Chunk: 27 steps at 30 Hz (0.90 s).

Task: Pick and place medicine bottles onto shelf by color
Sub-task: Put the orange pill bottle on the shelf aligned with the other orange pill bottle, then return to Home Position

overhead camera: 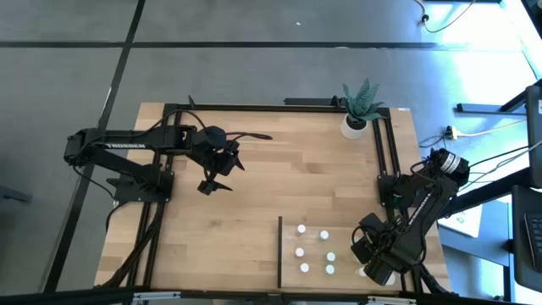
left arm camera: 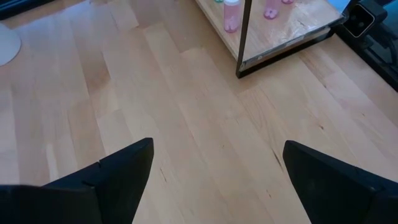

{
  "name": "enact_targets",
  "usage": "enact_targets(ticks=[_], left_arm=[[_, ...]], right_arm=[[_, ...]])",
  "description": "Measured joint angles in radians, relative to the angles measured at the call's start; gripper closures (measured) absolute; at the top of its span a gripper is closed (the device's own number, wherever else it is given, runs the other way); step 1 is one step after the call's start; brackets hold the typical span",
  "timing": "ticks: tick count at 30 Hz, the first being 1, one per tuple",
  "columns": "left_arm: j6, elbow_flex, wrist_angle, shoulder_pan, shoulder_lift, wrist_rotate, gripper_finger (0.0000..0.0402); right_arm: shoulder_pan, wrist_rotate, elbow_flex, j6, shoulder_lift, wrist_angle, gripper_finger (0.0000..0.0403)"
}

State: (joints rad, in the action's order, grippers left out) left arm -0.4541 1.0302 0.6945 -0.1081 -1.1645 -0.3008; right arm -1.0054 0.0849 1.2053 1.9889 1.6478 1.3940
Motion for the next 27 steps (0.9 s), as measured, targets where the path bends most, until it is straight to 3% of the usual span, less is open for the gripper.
enact_targets(ticks=[8, 15, 17, 21, 27], left_arm=[[0.002, 0.000, 0.000, 0.000, 0.000, 0.000, 0.0049], [0.038, 0.000, 0.000, 0.000, 0.003, 0.001, 0.0049], [0.070, 0.000, -0.001, -0.001, 0.016, 0.002, 0.0049], [0.122, 0.000, 0.002, -0.001, 0.083, 0.010, 0.0049], [0.221, 0.000, 0.028, 0.026, 0.250, 0.095, 0.0049]], right_arm=[[0.000, -0.008, 0.030, -0.003, -0.039, 0.024, 0.0131], [0.000, 0.038, 0.165, -0.009, -0.054, 0.174, 0.0131], [0.000, 0.111, 0.210, -0.034, -0.056, 0.180, 0.0131], [-0.001, 0.378, 0.305, -0.157, -0.065, 0.177, 0.0131], [0.000, 0.733, 0.403, -0.481, -0.091, 0.175, 0.0131]])
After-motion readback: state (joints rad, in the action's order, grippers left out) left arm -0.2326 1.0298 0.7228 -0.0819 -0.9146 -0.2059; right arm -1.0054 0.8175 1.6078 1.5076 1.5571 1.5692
